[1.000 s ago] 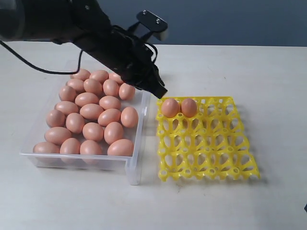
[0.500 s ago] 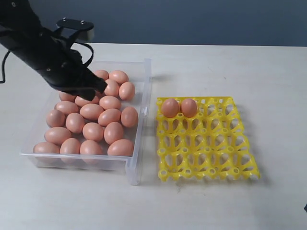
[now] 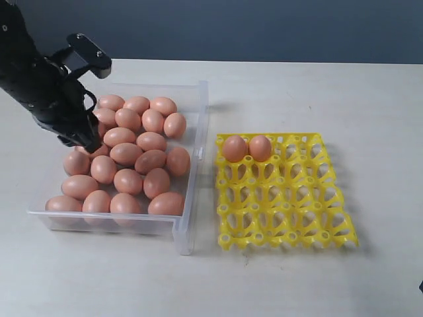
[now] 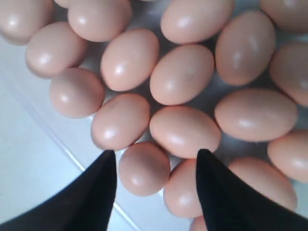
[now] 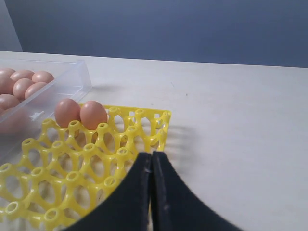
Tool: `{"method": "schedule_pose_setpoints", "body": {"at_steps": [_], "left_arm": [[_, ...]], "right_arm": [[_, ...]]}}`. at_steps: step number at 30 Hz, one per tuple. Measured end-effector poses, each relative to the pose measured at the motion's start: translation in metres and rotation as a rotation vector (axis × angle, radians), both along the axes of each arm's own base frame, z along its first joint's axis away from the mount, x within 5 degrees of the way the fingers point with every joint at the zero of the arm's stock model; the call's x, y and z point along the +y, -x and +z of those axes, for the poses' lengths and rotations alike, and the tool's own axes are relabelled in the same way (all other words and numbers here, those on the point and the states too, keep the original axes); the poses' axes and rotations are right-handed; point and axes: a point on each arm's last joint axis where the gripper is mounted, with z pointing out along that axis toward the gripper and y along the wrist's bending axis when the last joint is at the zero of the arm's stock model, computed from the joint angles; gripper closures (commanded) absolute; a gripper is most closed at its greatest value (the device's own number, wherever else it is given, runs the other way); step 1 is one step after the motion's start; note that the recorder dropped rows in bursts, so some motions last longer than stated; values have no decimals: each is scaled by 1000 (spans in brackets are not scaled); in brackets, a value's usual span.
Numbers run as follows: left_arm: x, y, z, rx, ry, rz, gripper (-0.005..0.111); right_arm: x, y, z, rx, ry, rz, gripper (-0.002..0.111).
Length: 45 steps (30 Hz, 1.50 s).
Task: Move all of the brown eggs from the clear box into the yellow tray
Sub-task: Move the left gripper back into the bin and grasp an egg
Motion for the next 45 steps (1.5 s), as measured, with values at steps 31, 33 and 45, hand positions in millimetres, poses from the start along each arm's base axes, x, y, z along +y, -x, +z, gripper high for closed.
{"method": "schedule_pose_setpoints", "body": {"at_steps": [31,33,45], "left_arm": [[10,-10,-54,141,-284,-495,58],[10,-11,-59,145,-285,-497,58],[10,-14,-65,151,-282,-498,105]], "right_arm": [[0,0,0,0,0,0,107],[0,0,0,0,0,0,107],[0,0,0,0,0,0,107]]}}
